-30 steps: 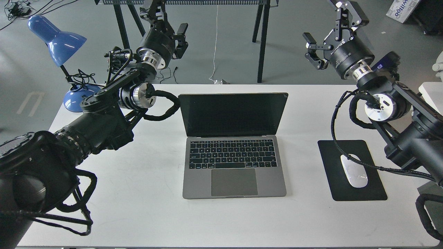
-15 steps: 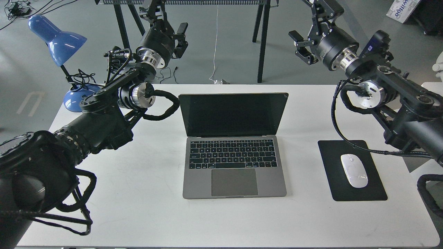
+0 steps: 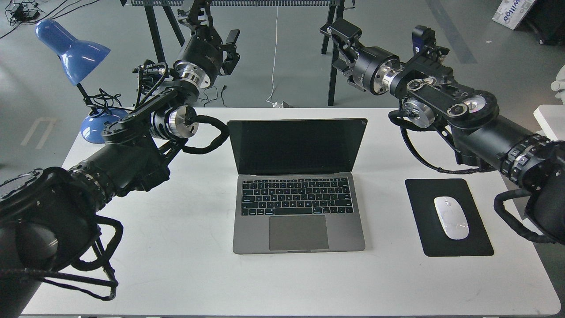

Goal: Close notebook with right arm
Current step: 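Swing the right gripper over the top edge of the laptop screen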

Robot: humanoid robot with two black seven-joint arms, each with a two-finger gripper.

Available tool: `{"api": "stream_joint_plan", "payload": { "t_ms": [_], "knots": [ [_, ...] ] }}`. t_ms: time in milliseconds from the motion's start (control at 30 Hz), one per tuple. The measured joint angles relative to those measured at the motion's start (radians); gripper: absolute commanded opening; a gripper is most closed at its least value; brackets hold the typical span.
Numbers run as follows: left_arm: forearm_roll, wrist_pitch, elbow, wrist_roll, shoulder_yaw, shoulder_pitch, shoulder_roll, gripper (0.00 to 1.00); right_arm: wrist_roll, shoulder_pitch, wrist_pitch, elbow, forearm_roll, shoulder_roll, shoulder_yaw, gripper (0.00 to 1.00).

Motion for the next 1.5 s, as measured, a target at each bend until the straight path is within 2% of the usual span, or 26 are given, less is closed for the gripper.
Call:
{"api": "stream_joint_plan", "payload": {
  "t_ms": [200, 600, 1233, 1500],
  "knots": [
    [-0.001, 0.000, 0.000, 0.000, 0.000, 0.000, 0.000, 1.00, 0.000, 0.002, -0.002, -0.119, -0.003, 0.066, -0.065, 1.00],
    [-0.001, 0.000, 0.001, 0.000, 0.000, 0.000, 0.000, 1.00, 0.004, -0.019, 0.008, -0.111, 0.006, 0.068, -0.067, 1.00],
    [-0.001, 0.000, 0.000, 0.000, -0.002, 0.000, 0.000, 1.00, 0.004, -0.031, 0.023, 0.071, 0.014, 0.068, -0.053, 1.00],
    [-0.001, 0.000, 0.000, 0.000, -0.002, 0.000, 0.000, 1.00, 0.002, -0.041, 0.041, 0.102, 0.014, 0.068, -0.058, 1.00]
  ]
}}
